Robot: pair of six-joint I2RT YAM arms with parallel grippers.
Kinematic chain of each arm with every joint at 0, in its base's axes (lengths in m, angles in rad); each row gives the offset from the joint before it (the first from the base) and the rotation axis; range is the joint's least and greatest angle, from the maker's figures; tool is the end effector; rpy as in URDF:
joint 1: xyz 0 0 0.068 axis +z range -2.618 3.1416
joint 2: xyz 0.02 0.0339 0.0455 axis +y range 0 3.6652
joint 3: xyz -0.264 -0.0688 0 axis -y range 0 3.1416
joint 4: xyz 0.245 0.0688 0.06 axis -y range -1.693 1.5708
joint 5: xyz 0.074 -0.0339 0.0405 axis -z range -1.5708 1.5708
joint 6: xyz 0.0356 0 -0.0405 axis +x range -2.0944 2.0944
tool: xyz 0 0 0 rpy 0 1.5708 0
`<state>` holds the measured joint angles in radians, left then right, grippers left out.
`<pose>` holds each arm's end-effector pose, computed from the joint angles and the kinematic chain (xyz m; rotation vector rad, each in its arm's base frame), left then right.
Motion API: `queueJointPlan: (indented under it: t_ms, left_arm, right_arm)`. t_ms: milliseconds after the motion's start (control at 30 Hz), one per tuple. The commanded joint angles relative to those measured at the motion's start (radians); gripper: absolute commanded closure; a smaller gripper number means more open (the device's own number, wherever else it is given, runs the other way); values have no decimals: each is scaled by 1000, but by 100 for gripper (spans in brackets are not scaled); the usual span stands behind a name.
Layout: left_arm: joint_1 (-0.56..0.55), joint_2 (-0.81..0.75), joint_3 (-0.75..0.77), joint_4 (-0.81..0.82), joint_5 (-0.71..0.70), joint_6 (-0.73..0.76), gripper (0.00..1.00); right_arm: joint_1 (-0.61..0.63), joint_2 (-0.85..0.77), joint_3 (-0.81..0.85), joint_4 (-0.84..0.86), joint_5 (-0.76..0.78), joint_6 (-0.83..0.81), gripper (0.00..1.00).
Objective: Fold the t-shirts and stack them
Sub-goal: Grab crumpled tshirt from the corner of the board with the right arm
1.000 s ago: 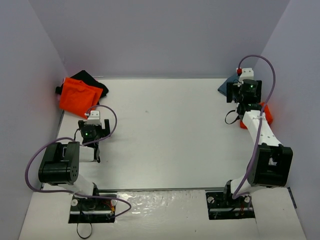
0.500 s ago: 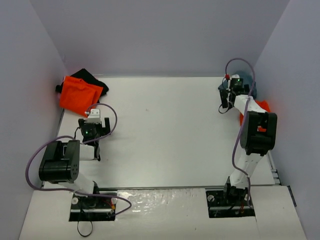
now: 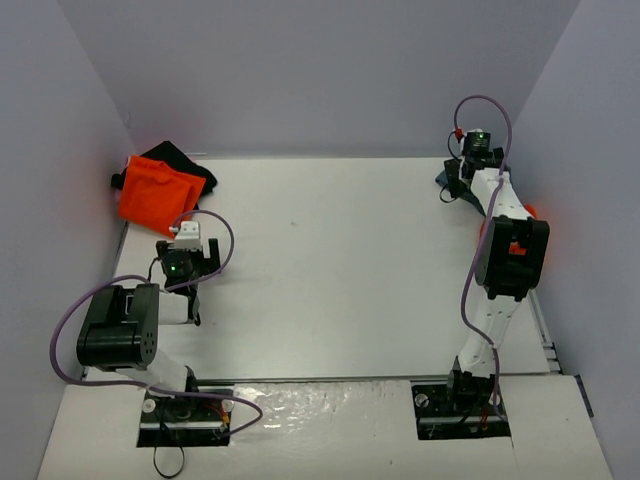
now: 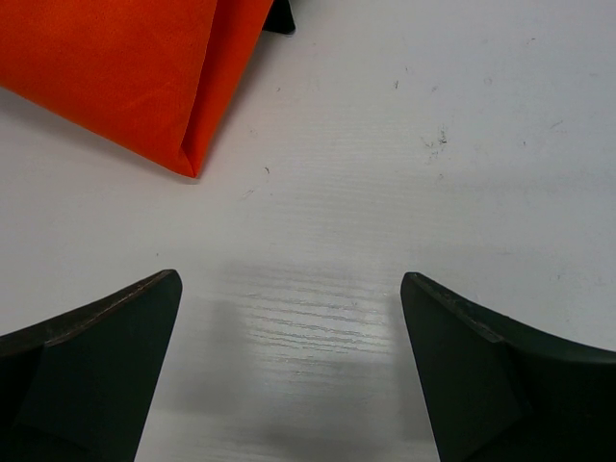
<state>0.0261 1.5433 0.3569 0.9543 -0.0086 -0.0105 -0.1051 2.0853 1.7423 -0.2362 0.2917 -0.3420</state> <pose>0.2668 0.0073 0.1476 -0.0391 1.8025 0.0189 0.4875 -0.0617 0.2583 -0.0853 2.1759 -0.5712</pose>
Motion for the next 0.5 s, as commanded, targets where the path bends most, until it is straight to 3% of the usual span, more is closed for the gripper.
queueJointPlan:
  t_ms: [0,167,467]
  left_arm:
    - [-8,-17,42,73,-11,6,3]
    - [-6,-17,42,74,-10,6,3]
    - [-6,-17,43,71,-12,7,3]
  right_arm:
    - [-4,-11,48,-41,38,-20,2]
    - [-4,49,27,-45,13,-16,15]
    - [6,234,199,-144,-10,-10,18]
